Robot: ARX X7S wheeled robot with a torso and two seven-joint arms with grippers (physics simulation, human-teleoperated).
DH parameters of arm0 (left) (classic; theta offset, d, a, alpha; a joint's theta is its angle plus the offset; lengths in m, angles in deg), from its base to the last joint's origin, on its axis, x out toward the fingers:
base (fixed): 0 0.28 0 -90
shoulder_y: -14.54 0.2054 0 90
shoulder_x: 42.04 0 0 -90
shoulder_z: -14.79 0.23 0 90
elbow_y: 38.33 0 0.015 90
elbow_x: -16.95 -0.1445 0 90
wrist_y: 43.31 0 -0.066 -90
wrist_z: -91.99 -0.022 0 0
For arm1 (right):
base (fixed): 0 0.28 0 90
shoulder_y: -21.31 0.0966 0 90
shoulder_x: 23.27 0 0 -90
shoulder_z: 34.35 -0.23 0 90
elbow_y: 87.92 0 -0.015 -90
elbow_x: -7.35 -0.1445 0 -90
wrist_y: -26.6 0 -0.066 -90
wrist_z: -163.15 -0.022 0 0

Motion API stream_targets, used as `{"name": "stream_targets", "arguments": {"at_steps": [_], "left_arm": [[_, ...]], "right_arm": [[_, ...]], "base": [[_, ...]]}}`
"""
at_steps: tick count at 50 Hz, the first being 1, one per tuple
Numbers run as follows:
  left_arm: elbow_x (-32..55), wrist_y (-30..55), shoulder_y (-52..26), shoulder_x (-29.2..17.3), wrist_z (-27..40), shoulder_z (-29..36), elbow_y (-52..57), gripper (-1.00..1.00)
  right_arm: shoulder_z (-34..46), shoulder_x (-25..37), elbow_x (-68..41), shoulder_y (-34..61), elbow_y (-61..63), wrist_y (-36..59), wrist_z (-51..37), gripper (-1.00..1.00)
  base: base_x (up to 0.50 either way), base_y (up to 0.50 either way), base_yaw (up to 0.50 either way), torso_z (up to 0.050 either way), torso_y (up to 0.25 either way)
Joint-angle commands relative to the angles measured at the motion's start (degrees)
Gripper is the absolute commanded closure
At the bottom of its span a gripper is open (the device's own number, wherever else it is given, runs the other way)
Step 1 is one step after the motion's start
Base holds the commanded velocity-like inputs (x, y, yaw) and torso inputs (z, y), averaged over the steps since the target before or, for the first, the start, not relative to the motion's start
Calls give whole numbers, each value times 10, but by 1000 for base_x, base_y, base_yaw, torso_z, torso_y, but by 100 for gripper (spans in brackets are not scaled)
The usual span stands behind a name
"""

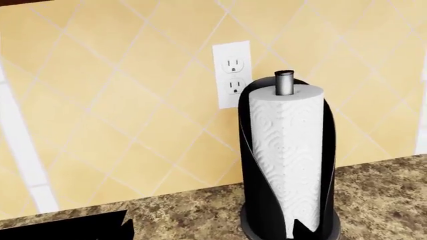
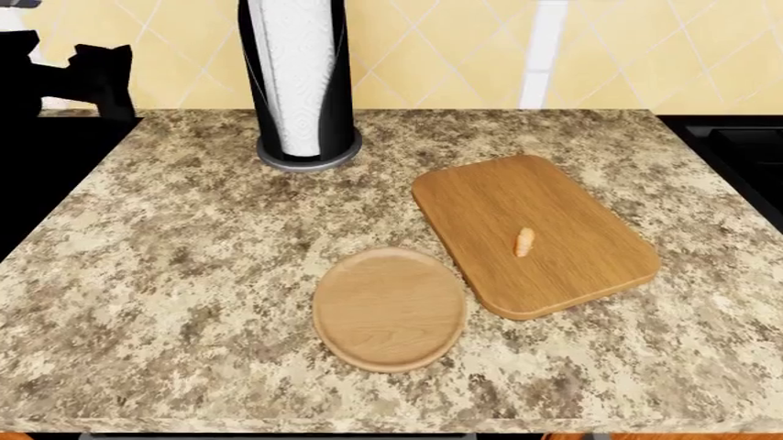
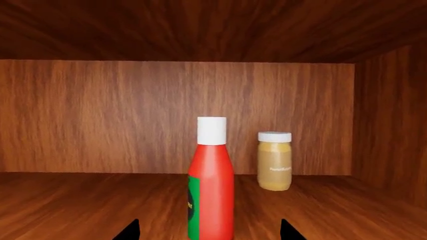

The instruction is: Pick the sushi from the plate and place it on the cutting board. Then pick the condiment bottle from the cabinet and place it next to the cutting board.

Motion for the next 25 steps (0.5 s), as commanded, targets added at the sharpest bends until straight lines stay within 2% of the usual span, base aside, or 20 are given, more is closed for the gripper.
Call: {"name": "stream_targets", "arguments": {"at_steps": [1, 25], "left_arm": [[-1, -6, -20, 17, -4, 12, -18, -100], [-19, -26, -32, 4, 3, 13, -47, -100]], "right_arm": [[0, 0, 0, 0, 0, 0, -1, -100], [0, 0, 0, 0, 0, 0, -1, -100]], "base": [[70, 0, 0, 0, 0], [165, 0, 0, 0, 0]]}}
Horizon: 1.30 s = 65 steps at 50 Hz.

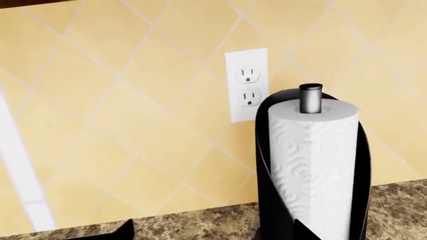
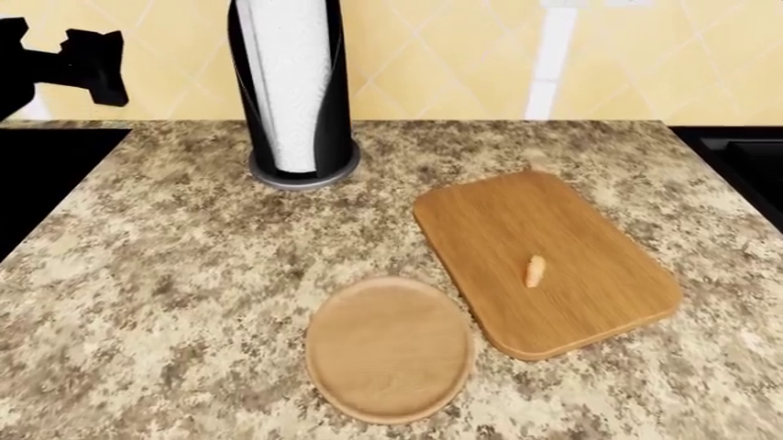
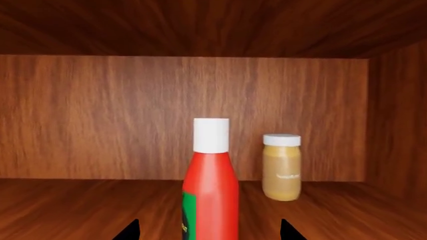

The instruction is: Pick the sushi from the plate and place it on the cutting board. Then pick the condiment bottle from the cabinet and place it next to the cutting board.

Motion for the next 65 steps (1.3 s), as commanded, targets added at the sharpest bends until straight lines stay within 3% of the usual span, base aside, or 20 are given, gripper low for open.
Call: {"name": "stream_targets", "arguments": {"at_steps": [1, 43, 44, 65], "left_arm": [[-6, -6, -6, -2, 1, 4, -10, -100], [-21, -11, -51, -9, -10, 29, -42, -100], [-20, -11, -51, -10, -10, 29, -41, -100], [-17, -12, -40, -12, -5, 23, -30, -100]], "right_arm": [[0, 0, 0, 0, 0, 0, 0, -100], [0, 0, 0, 0, 0, 0, 0, -100], [0, 0, 0, 0, 0, 0, 0, 100], [0, 0, 0, 0, 0, 0, 0, 100]], "base": [[199, 0, 0, 0, 0], [156, 0, 0, 0, 0], [0, 0, 0, 0, 0], [0, 0, 0, 0, 1]]}}
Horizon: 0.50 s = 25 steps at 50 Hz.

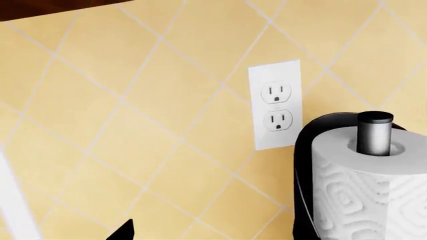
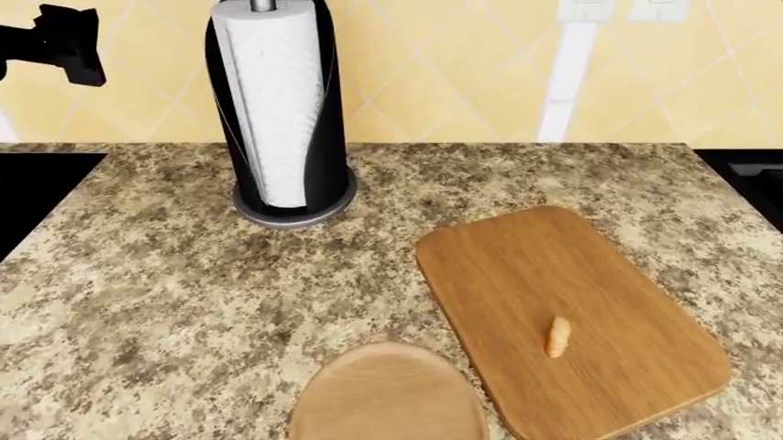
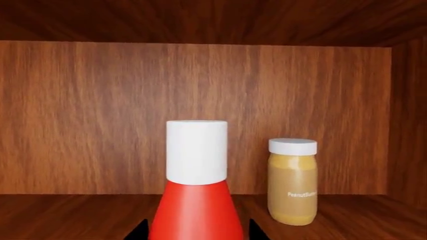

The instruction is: Pick the sushi from the plate and place it on the cutting board. Then pick the condiment bottle from the cabinet and place it next to the cutting board.

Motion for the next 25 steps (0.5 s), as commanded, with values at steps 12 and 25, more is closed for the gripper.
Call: {"name": "stream_targets", "arguments": {"at_steps": [12, 25], "left_arm": [[3, -2, 4, -3, 4, -5, 6, -100], [5, 0, 1, -2, 4, -5, 8, -100]], "right_arm": [[-2, -2, -5, 1, 0, 0, 7, 100], [-2, -2, -5, 1, 0, 0, 7, 100]], "base": [[-246, 0, 0, 0, 0], [-500, 0, 0, 0, 0]]}}
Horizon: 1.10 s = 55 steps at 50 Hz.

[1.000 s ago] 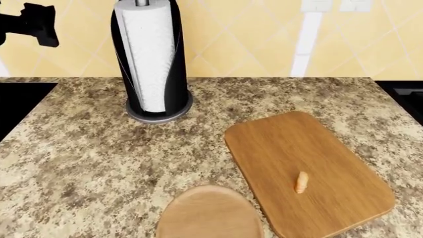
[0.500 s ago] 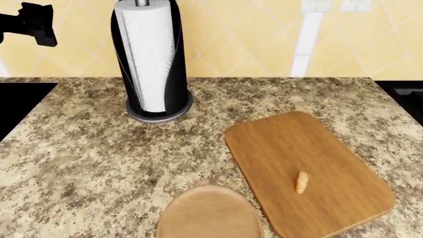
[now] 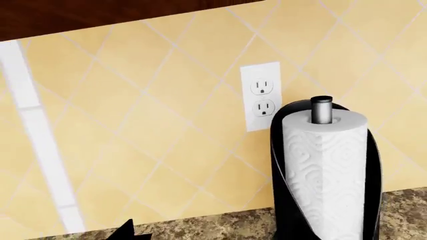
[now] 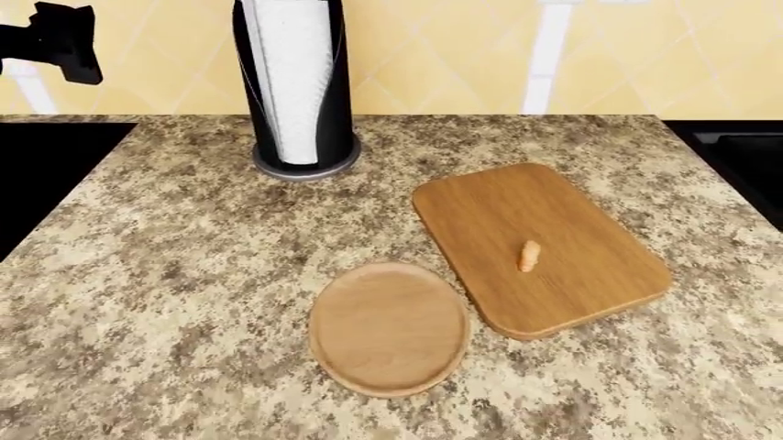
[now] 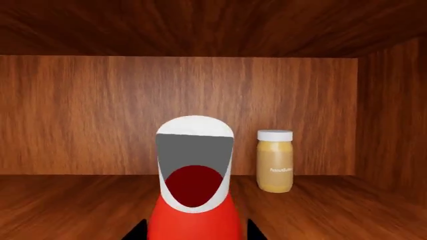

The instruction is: Pick the sushi from the plate and place it on the cutting board. Then pick the condiment bottle from the cabinet and place it next to the cutting board.

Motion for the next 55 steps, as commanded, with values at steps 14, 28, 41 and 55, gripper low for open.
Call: {"name": "stream_targets", "arguments": {"at_steps": [14, 28, 41, 55], "left_arm": [[6, 2, 12, -2, 5, -7, 11, -100], [11, 5, 19, -3, 7, -10, 17, -100], [19, 11, 24, 0, 8, -16, 26, -100], [24, 19, 25, -2, 10, -18, 34, -100]], "right_arm": [[1, 0, 0, 2, 1, 0, 6, 100], [4, 2, 16, 2, 28, -41, 48, 100], [6, 19, 45, 2, 46, 2, 112, 100], [8, 61, 44, 2, 11, -8, 106, 100]], "base": [[-393, 0, 0, 0, 0], [0, 0, 0, 0, 0], [0, 0, 0, 0, 0], [0, 0, 0, 0, 0]]}}
